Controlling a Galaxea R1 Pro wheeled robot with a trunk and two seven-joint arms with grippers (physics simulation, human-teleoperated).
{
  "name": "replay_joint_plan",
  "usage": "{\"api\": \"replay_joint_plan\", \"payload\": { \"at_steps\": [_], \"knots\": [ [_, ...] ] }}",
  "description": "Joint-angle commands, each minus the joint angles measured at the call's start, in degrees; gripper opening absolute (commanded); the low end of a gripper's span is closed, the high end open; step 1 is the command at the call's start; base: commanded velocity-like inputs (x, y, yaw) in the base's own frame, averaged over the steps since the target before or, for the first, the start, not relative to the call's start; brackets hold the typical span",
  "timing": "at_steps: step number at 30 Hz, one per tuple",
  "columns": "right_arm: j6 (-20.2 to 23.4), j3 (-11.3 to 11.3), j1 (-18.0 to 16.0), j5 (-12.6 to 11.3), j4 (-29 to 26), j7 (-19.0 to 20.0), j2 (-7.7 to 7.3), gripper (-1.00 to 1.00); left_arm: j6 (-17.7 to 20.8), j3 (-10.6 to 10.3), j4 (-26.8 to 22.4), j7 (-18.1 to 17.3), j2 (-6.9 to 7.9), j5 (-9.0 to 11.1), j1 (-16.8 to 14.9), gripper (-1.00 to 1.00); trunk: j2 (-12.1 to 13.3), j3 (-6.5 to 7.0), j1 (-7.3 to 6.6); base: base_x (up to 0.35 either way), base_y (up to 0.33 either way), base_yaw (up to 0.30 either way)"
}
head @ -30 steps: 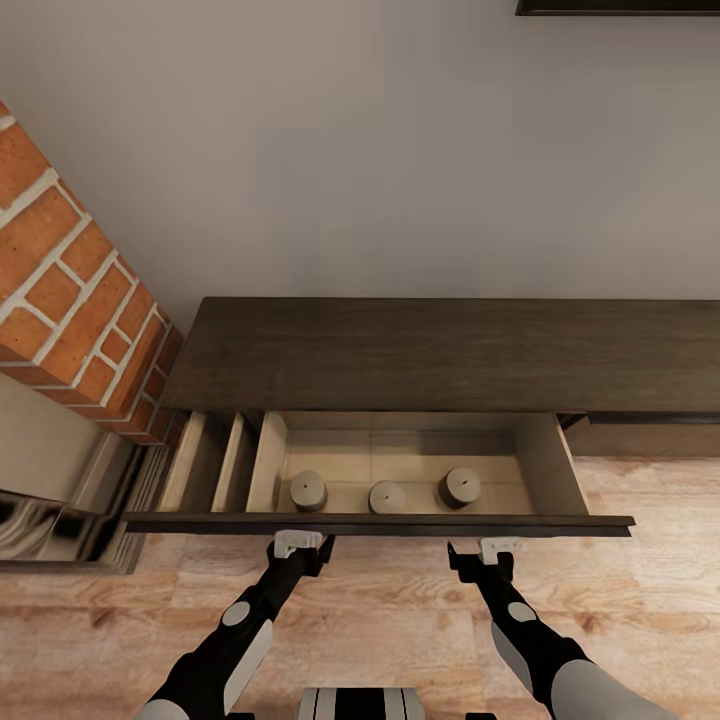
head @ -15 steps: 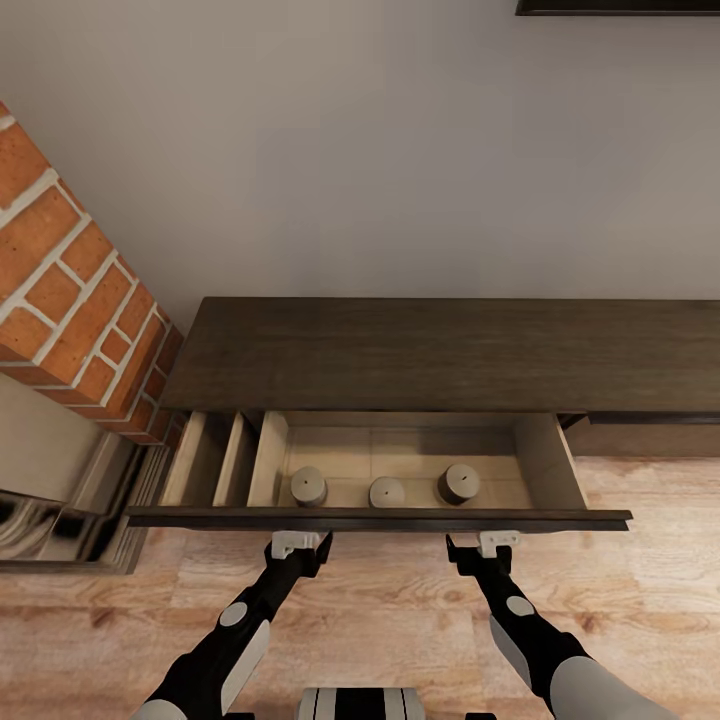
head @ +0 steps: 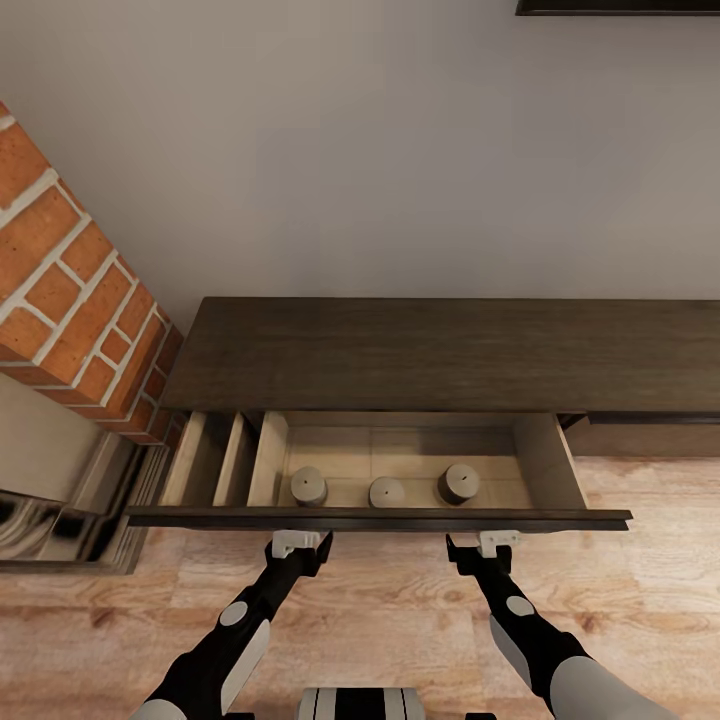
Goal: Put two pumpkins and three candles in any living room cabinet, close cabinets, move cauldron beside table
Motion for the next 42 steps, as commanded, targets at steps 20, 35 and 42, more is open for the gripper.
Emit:
{"api": "replay_joint_plan", "payload": {
  "at_steps": [20, 35, 42],
  "knots": [
    [0.00, 0.03, 0.00, 0.01, -0.07, 0.00, 0.00, 1.00, 0.00, -0.11, 0.31, -0.01, -0.09, -0.09, 0.01, 1.00, 0.00, 0.00, 0.00, 0.173, -0.036, 0.000],
    [0.10, 0.07, -0.02, 0.01, -0.09, -0.09, 0.00, 1.00, 0.00, -0.03, 0.09, -0.01, -0.09, -0.09, 0.03, 1.00, 0.00, 0.00, 0.00, 0.206, -0.041, 0.000],
    [0.09, 0.03, -0.02, 0.01, -0.09, -0.09, 0.00, 1.00, 0.00, -0.04, 0.09, -0.01, -0.09, -0.09, 0.04, 1.00, 0.00, 0.00, 0.00, 0.142, 0.000, 0.000]
  ]
}}
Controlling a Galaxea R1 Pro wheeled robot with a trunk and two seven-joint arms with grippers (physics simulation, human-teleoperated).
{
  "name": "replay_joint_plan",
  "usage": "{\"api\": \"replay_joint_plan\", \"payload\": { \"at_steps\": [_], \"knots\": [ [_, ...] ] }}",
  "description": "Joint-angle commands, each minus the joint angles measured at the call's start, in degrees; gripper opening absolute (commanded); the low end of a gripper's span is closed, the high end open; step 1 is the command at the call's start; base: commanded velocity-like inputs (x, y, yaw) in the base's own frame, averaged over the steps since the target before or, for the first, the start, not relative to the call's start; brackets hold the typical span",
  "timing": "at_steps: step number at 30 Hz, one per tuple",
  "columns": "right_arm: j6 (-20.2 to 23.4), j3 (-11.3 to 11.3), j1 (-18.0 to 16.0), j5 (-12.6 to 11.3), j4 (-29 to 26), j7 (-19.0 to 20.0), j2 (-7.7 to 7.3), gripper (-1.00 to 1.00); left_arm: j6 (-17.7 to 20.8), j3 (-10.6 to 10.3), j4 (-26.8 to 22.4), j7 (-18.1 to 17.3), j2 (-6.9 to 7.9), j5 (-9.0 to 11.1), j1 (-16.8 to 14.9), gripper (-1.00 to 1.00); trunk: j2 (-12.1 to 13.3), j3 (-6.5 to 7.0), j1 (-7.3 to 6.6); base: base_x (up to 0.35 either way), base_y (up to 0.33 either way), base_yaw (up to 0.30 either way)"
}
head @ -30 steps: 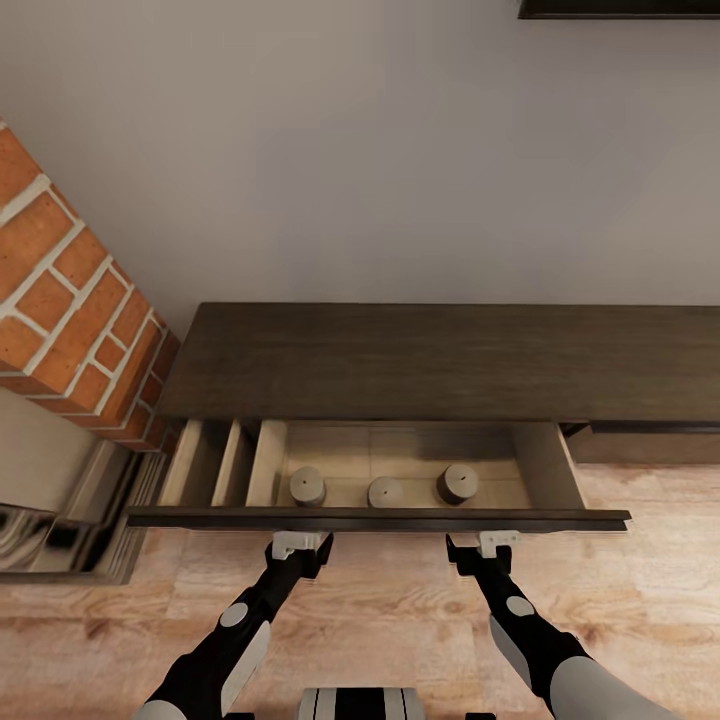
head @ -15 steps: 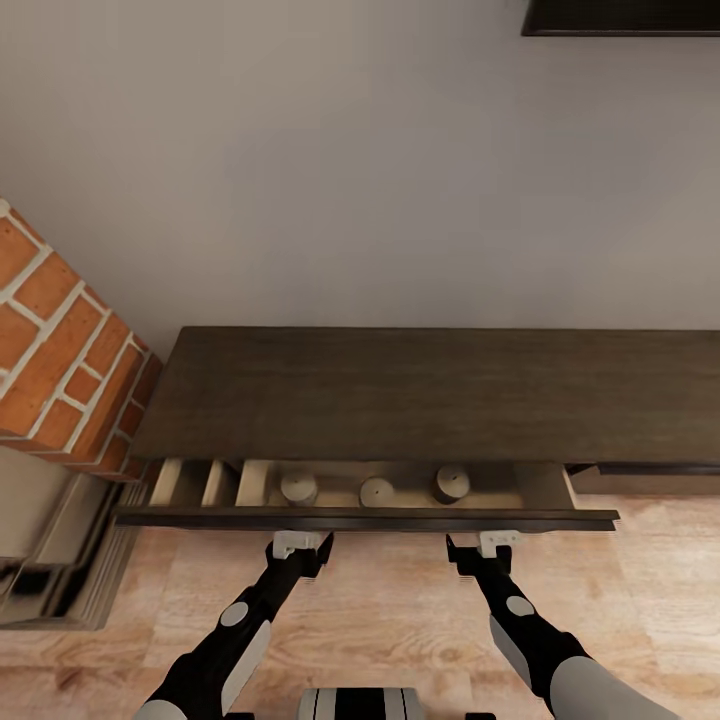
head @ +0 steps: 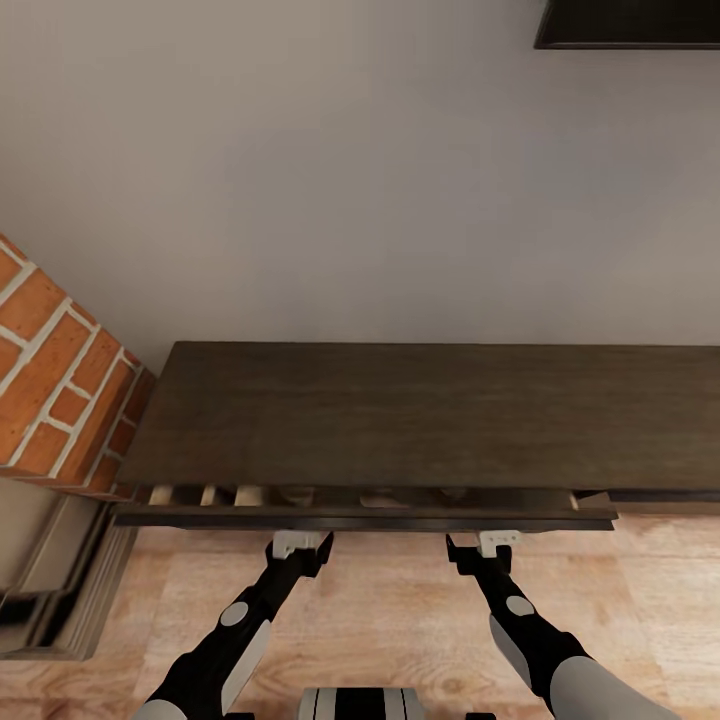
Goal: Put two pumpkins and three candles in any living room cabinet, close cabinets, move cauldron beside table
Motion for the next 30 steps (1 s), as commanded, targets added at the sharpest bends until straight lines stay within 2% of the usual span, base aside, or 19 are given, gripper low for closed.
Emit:
{"api": "replay_joint_plan", "payload": {
  "at_steps": [1, 23, 30],
  "knots": [
    [-0.01, -0.01, -0.02, 0.01, -0.02, 0.00, -0.01, 1.00, 0.00, -0.01, 0.00, 0.00, 0.00, 0.00, -0.01, 1.00, 0.00, 0.00, 0.00, 0.119, 0.000, 0.000],
    [-0.01, 0.01, -0.01, 0.01, -0.02, -0.17, 0.00, 1.00, 0.00, -0.07, -0.06, 0.00, 0.05, 0.04, -0.02, 1.00, 0.00, 0.00, 0.00, 0.125, 0.000, 0.000],
    [0.20, 0.07, -0.02, 0.01, -0.02, -0.18, -0.01, 1.00, 0.00, -0.06, 0.01, 0.00, 0.01, 0.05, -0.04, 1.00, 0.00, 0.00, 0.00, -0.156, 0.000, 0.000]
  ]
}}
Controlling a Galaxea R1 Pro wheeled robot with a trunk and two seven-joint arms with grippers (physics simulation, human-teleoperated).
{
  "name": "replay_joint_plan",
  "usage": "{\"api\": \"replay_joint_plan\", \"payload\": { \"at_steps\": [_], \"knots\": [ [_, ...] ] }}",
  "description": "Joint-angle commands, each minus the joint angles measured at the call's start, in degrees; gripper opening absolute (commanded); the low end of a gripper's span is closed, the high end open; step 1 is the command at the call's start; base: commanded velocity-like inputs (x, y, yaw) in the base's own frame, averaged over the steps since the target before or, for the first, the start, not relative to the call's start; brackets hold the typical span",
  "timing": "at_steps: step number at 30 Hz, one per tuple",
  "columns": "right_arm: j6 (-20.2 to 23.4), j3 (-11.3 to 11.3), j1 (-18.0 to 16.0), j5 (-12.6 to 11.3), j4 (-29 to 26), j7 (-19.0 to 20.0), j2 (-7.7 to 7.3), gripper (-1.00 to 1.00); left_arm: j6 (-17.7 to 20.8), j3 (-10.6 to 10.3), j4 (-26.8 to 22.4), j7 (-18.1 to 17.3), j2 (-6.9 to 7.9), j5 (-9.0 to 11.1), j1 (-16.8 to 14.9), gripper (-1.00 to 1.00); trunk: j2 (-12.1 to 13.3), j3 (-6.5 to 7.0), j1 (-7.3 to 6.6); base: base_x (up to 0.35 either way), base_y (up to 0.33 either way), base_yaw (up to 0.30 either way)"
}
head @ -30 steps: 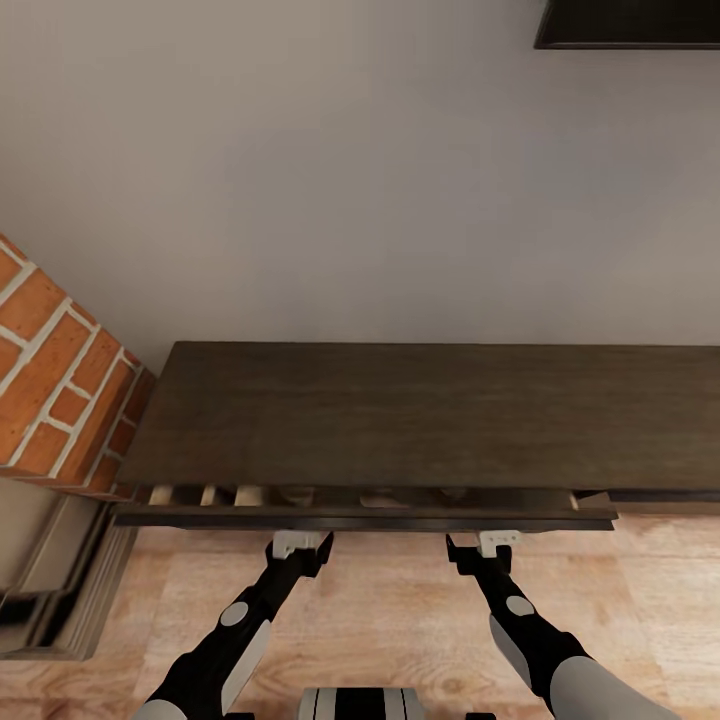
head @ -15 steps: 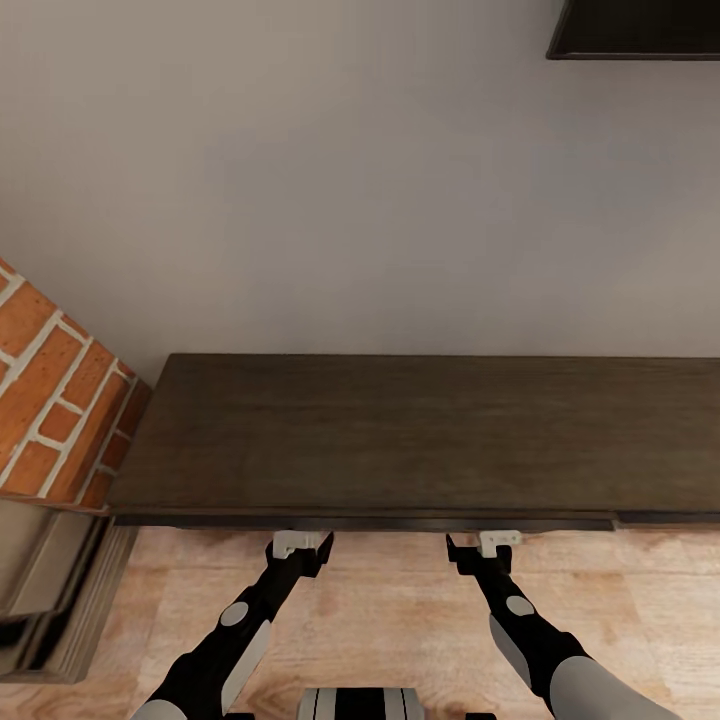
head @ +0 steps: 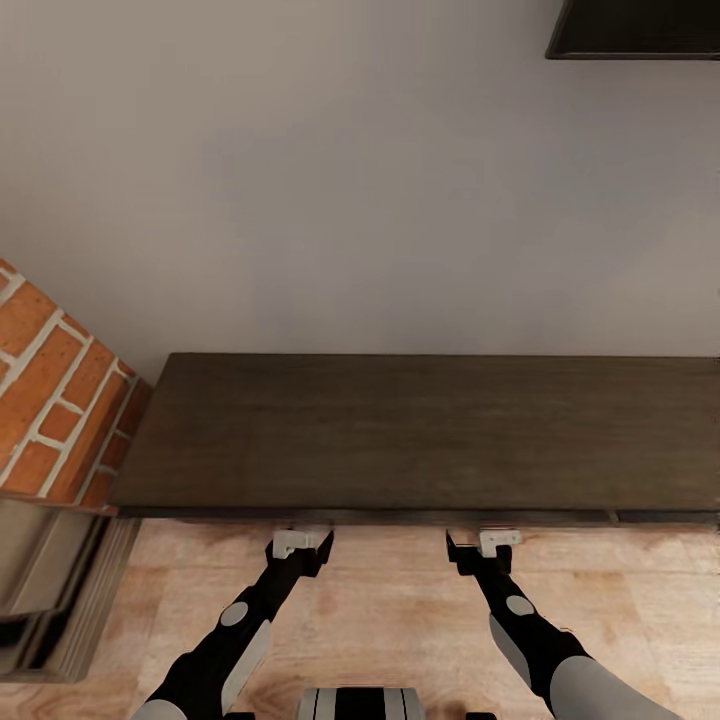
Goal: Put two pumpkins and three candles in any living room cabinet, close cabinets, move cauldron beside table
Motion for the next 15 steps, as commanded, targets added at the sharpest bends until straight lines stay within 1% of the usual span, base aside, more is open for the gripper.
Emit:
{"api": "replay_joint_plan", "payload": {
  "at_steps": [1, 9, 15],
  "knots": [
    [0.12, 0.00, 0.01, 0.00, 0.00, 0.01, 0.00, 1.00, 0.00, 0.00, 0.00, 0.02, 0.00, -0.02, 0.00, 1.00, 0.00, 0.00, 0.00, -0.319, 0.000, 0.000],
    [-0.11, -0.08, 0.01, 0.00, 0.00, 0.26, 0.00, 1.00, 0.00, 0.02, -0.01, 0.01, -0.01, -0.03, 0.03, 1.00, 0.00, 0.00, 0.00, -0.330, 0.000, 0.000],
    [-0.12, -0.12, 0.00, 0.00, 0.07, 0.26, 0.00, 1.00, 0.00, 0.00, 0.47, 0.05, -0.06, -0.07, 0.07, 1.00, 0.00, 0.00, 0.00, -0.258, 0.000, 0.000]
  ]
}}
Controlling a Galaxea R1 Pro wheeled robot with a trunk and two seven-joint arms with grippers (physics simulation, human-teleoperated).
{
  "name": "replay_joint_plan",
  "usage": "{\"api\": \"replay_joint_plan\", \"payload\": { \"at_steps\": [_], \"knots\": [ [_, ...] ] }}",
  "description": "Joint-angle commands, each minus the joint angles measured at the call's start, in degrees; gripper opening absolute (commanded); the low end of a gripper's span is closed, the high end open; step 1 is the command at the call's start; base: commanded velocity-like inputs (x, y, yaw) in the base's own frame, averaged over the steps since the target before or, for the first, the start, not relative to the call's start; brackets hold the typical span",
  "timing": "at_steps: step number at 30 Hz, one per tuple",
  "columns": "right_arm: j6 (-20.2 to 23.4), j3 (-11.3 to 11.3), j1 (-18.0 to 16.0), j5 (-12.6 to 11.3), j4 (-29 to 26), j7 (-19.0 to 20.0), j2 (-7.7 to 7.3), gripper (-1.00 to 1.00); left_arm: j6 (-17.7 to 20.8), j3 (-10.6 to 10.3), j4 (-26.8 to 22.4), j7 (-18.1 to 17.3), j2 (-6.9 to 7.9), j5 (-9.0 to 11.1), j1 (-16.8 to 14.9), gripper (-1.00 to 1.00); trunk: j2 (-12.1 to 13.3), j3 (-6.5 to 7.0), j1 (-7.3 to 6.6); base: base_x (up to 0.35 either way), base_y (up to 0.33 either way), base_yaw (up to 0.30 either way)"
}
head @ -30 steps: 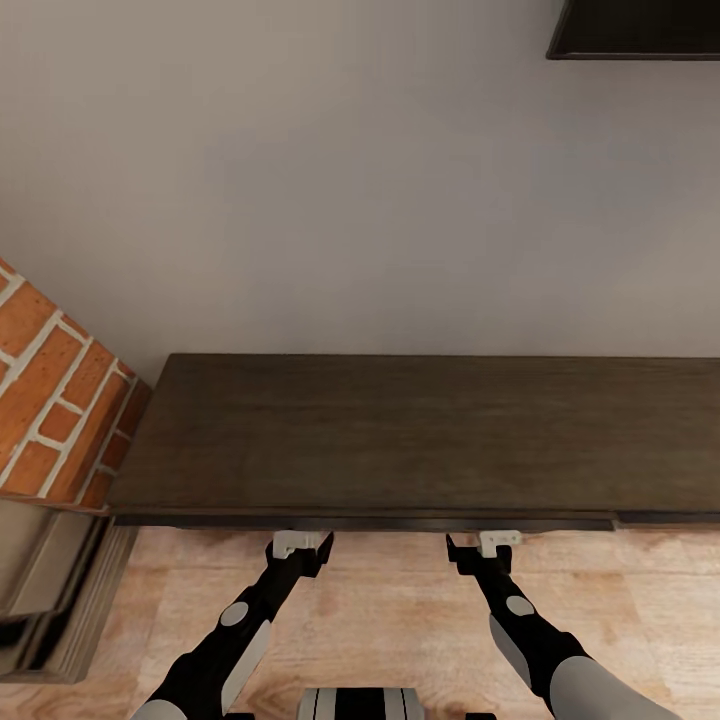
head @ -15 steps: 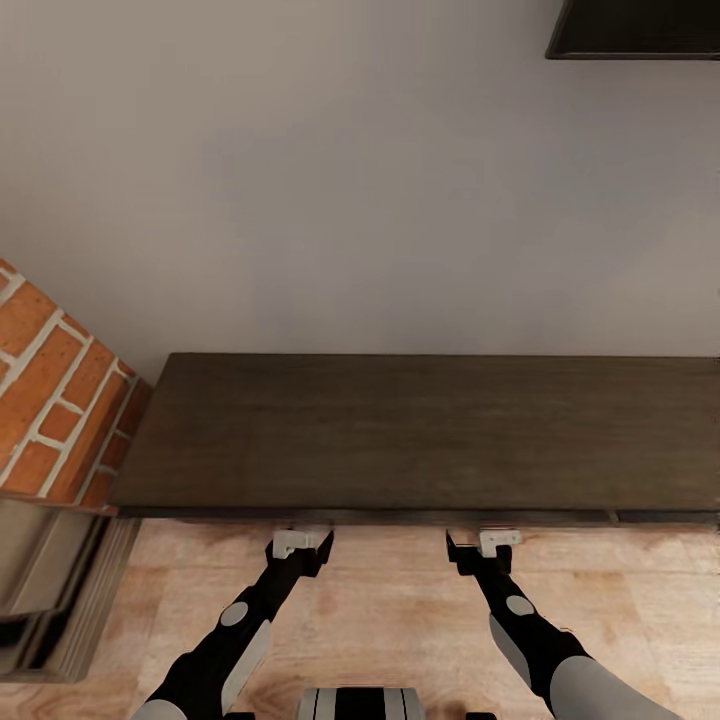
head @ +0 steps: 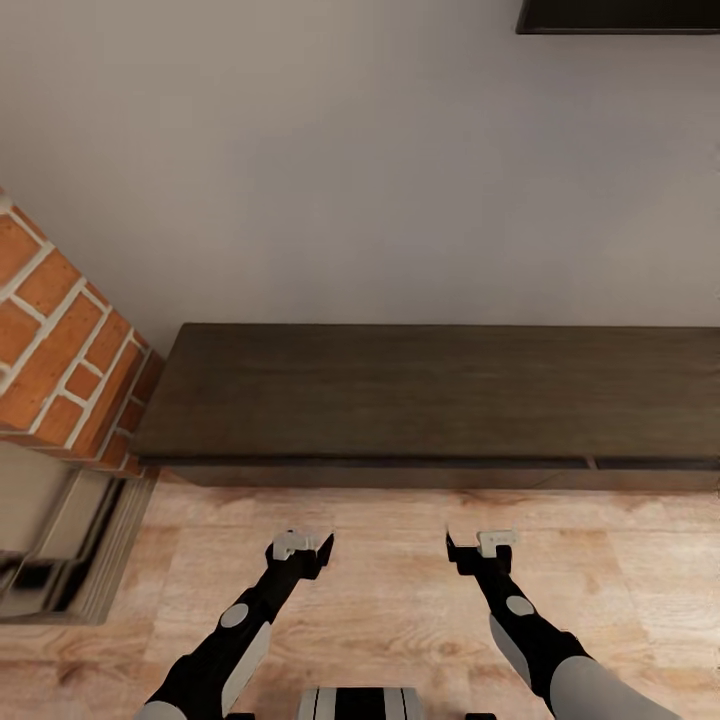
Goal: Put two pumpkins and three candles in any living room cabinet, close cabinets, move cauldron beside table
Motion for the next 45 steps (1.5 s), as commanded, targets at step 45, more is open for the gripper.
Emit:
{"api": "replay_joint_plan", "payload": {
  "at_steps": [45],
  "knots": [
    [16.79, 0.13, 2.85, -0.26, 20.41, -0.13, 1.85, 1.00, 1.68, 0.53, 40.14, -0.68, 2.71, 0.87, 0.71, 1.00, 0.00, 0.79, 0.00, -0.043, 0.000, -0.054]
  ]
}}
